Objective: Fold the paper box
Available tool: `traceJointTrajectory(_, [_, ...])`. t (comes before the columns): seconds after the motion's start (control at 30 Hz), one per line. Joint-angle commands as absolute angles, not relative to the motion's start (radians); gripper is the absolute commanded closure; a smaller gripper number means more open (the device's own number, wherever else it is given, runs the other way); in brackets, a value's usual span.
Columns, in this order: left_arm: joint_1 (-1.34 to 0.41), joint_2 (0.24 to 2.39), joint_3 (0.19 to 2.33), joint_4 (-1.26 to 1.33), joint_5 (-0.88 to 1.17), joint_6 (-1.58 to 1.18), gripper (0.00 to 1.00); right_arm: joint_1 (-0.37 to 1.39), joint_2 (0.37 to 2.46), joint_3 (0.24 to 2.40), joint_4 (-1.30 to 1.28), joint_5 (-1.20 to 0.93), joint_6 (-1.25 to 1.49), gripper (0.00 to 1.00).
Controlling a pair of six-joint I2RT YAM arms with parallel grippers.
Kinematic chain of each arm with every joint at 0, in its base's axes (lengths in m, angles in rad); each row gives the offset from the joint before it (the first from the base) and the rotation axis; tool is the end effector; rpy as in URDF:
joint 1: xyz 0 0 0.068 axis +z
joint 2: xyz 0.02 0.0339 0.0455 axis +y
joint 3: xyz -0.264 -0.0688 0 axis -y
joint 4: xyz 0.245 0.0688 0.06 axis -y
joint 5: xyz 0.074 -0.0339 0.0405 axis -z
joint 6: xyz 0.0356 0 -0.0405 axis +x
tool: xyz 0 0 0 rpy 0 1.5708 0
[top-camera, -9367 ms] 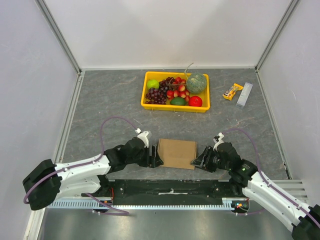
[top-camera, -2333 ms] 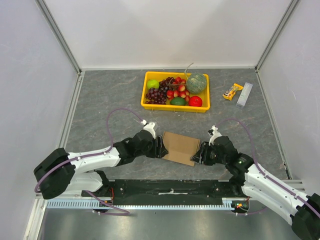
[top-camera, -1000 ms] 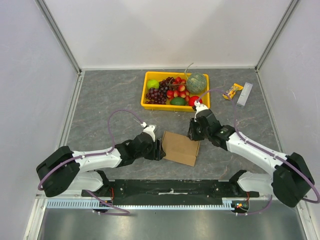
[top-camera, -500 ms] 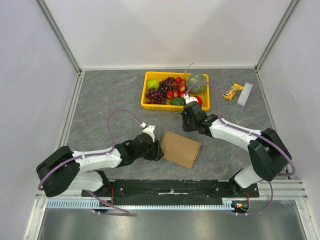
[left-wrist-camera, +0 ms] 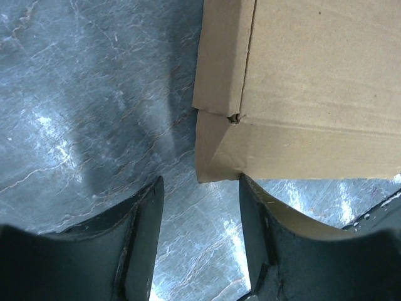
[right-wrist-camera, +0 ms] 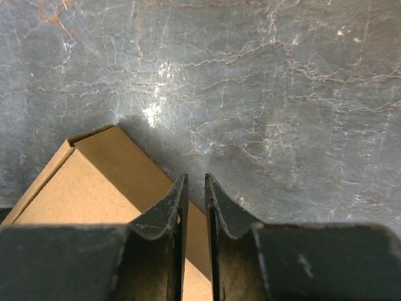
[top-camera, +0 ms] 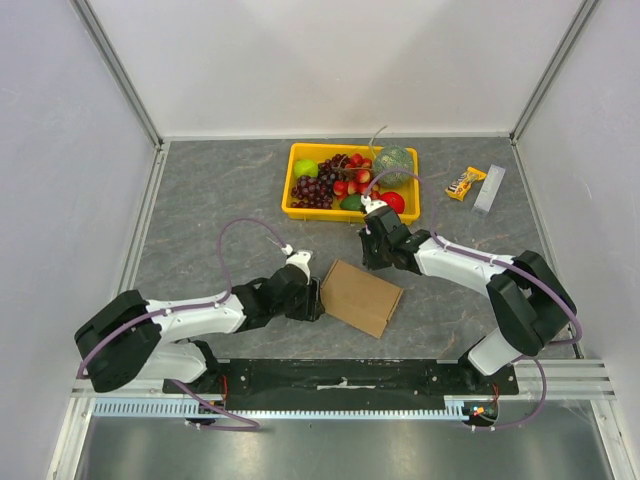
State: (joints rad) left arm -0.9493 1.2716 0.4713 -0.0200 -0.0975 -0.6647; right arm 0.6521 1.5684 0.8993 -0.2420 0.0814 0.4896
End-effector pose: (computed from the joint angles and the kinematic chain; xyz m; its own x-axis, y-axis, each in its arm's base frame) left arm 0.1370 -0.1854 0.1517 -0.8104 0.0773 -0.5807 0.3438 0.8654 -0.3646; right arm 0.2528 0.1894 0.1861 -0.8201 -0.0364 -0.5711 -0.2035 0.9513 0.2315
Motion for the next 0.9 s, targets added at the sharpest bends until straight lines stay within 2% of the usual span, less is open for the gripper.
traceJointTrajectory(0.0, [-0.95,1.318,0.526,-0.04,-0.127,-0.626,0.43,0.652,1.565,0.876,-0.222,0.025,0.468,0.77])
traceJointTrajectory(0.87, [-0.95,1.468,0.603,-0.014,-0.117,-0.64,0.42,0.661,1.526,0.775,-0.192,-0.173,0.531,0.78])
